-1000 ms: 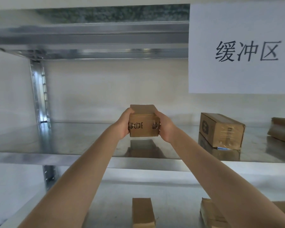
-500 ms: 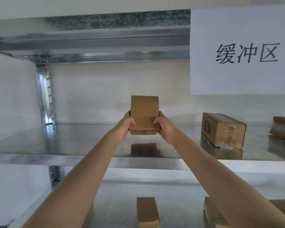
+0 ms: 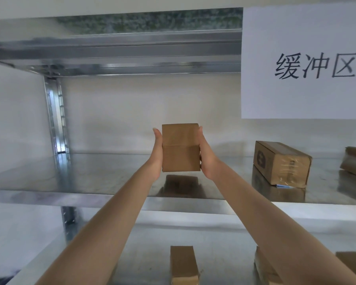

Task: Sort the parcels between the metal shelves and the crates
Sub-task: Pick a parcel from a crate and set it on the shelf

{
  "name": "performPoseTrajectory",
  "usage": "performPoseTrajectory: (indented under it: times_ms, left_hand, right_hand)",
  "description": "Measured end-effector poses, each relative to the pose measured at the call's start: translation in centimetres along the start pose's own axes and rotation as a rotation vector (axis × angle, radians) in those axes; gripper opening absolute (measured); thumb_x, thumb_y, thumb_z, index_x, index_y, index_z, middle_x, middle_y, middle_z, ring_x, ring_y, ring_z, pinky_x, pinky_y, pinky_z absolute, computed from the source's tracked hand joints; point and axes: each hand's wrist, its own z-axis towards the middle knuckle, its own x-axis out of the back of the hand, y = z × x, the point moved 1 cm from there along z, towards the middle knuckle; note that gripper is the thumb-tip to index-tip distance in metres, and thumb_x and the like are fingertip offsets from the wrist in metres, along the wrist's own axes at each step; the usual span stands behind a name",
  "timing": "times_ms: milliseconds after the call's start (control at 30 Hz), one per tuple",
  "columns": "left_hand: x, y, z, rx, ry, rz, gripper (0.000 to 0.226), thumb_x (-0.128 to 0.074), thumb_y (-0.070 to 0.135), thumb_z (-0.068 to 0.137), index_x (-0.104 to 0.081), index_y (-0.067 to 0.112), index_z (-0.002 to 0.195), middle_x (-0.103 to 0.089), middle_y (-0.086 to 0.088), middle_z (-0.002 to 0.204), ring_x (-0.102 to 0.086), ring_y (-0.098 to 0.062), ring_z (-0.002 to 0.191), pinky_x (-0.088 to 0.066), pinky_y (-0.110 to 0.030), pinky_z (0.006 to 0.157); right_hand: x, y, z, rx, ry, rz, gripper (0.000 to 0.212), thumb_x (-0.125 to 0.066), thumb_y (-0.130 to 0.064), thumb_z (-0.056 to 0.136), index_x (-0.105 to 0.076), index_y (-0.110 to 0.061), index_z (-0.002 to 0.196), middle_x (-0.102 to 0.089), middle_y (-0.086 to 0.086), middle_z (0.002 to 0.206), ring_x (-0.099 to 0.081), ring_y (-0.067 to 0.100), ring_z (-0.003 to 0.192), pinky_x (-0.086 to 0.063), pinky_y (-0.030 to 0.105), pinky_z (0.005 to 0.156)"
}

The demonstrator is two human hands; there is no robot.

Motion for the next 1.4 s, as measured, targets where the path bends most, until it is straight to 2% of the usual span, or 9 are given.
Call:
performPoseTrajectory:
  times_ms: [67,167,267,400,533,667,833,1100,1400]
  left_hand:
    - [-0.1,-0.3,0.3,0.003,-0.002,-0.012,0.077,-0.004,0.078,0.088,-0.067,0.035,0.097,-0.073,0.009,0.091,-0.070,-0.012,0.089,-0.053,-0.033,0.081]
    - [-0.5,-0.2,0.1,-0.010,0.004,-0.002,0.076,-0.007,0.078,0.089,-0.067,0.033,0.097,-0.075,0.011,0.084,-0.070,-0.009,0.084,-0.053,-0.030,0.072]
    - [-0.6,-0.3,0.0,-0.008,0.021,-0.005,0.103,-0.019,0.100,0.061,-0.058,0.032,0.128,-0.067,0.003,0.123,-0.064,-0.017,0.111,-0.050,-0.041,0.099]
    - [0.0,-1.9,2.9,-0.009,0.045,-0.023,0.147,-0.029,0.110,0.025,-0.040,0.029,0.147,-0.053,0.001,0.142,-0.054,-0.022,0.128,-0.039,-0.048,0.112]
    - [0.1,-2.2,4.1,-0.030,0.082,-0.023,0.143,-0.028,0.111,0.028,-0.048,0.025,0.142,-0.050,0.000,0.143,-0.055,-0.021,0.125,-0.040,-0.044,0.112]
    - [0.4,-2.8,5.3,-0.010,0.094,-0.011,0.141,-0.029,0.111,0.030,-0.043,0.030,0.145,-0.053,0.003,0.141,-0.054,-0.019,0.125,-0.038,-0.045,0.112]
    - [0.1,-2.2,4.1,-0.007,0.143,0.022,0.137,-0.032,0.110,0.029,-0.042,0.029,0.140,-0.056,0.002,0.135,-0.051,-0.021,0.127,-0.037,-0.049,0.112]
    - [0.1,-1.3,2.7,-0.057,0.078,0.006,0.028,-0.051,0.051,0.097,-0.045,0.024,0.100,-0.059,-0.003,0.119,-0.055,-0.019,0.117,-0.040,-0.037,0.109]
    - [0.8,-2.1,2.6,-0.155,-0.020,0.121,0.036,-0.044,0.031,0.105,-0.039,0.014,0.136,-0.051,-0.005,0.139,-0.047,-0.018,0.130,-0.036,-0.025,0.097]
  right_hand:
    - [0.1,0.0,0.0,-0.014,-0.001,0.001,0.095,-0.026,-0.095,0.073,-0.044,-0.032,0.142,-0.059,-0.002,0.131,-0.060,0.017,0.113,-0.050,0.032,0.084]
    - [0.4,0.5,0.9,-0.029,0.043,0.021,0.117,-0.029,-0.104,0.049,-0.046,-0.031,0.140,-0.059,-0.001,0.131,-0.059,0.020,0.115,-0.048,0.041,0.101]
    - [0.6,0.7,1.3,-0.035,0.049,0.021,0.126,-0.031,-0.109,0.041,-0.045,-0.030,0.138,-0.059,0.002,0.130,-0.061,0.024,0.115,-0.048,0.048,0.104]
    - [0.6,0.2,0.9,-0.059,0.066,0.019,0.085,-0.030,-0.089,0.080,-0.037,-0.023,0.133,-0.054,0.003,0.129,-0.058,0.024,0.114,-0.050,0.041,0.092]
    - [1.2,0.6,1.8,-0.070,0.095,0.067,0.066,-0.034,-0.082,0.086,-0.027,-0.025,0.118,-0.045,-0.002,0.124,-0.047,0.021,0.111,-0.038,0.035,0.090]
    - [1.4,0.9,2.3,-0.037,0.132,0.098,0.080,-0.036,-0.079,0.088,-0.027,-0.019,0.140,-0.036,-0.003,0.121,-0.036,0.017,0.110,-0.029,0.033,0.094]
    - [1.5,1.5,3.1,-0.036,0.116,0.114,0.070,-0.044,-0.076,0.088,-0.032,-0.020,0.126,-0.042,-0.001,0.127,-0.041,0.019,0.114,-0.033,0.033,0.098]
    - [2.0,2.7,3.9,0.057,0.024,0.106,0.067,-0.047,-0.064,0.090,-0.042,-0.017,0.138,-0.056,0.007,0.134,-0.053,0.025,0.123,-0.038,0.047,0.112]
    - [3.0,3.1,2.2,0.237,-0.115,-0.007,0.039,-0.039,-0.032,0.107,-0.041,-0.012,0.140,-0.052,0.002,0.139,-0.047,0.012,0.122,-0.032,0.028,0.106]
